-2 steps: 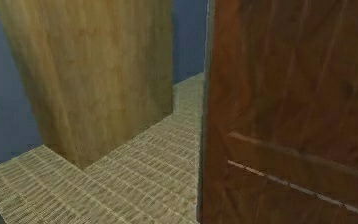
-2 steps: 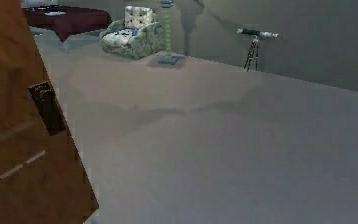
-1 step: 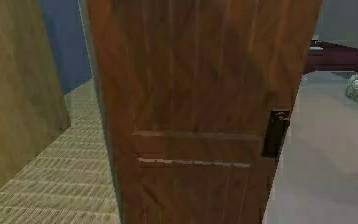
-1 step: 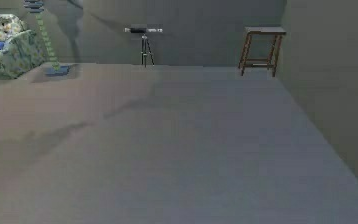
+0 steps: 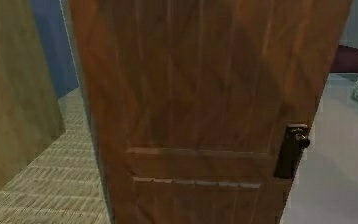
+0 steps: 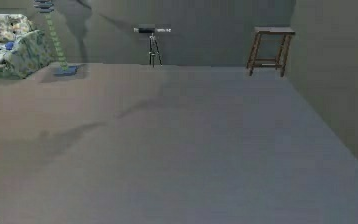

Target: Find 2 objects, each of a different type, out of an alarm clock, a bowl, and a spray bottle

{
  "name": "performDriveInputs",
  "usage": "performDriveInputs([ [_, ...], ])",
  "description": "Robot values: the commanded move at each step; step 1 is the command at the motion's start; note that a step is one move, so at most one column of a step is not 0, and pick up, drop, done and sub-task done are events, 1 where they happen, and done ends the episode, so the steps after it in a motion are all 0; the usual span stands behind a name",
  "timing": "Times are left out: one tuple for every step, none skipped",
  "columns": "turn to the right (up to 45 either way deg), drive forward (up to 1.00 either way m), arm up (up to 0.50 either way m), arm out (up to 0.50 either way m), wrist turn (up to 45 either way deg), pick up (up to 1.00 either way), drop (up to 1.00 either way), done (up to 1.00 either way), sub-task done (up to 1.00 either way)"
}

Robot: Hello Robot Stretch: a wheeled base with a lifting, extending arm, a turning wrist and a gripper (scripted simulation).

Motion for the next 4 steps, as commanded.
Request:
performDriveInputs([
  [-27.0,0.00,0.00,0.00,0.0,0.00,0.00,0.00,0.00],
  [0.0,0.50,0.00,0.00,0.0,0.00,0.00,0.00,0.00],
  [-45.0,0.00,0.00,0.00,0.0,0.00,0.00,0.00,0.00],
  [-12.0,0.00,0.00,0.00,0.0,0.00,0.00,0.00,0.00],
])
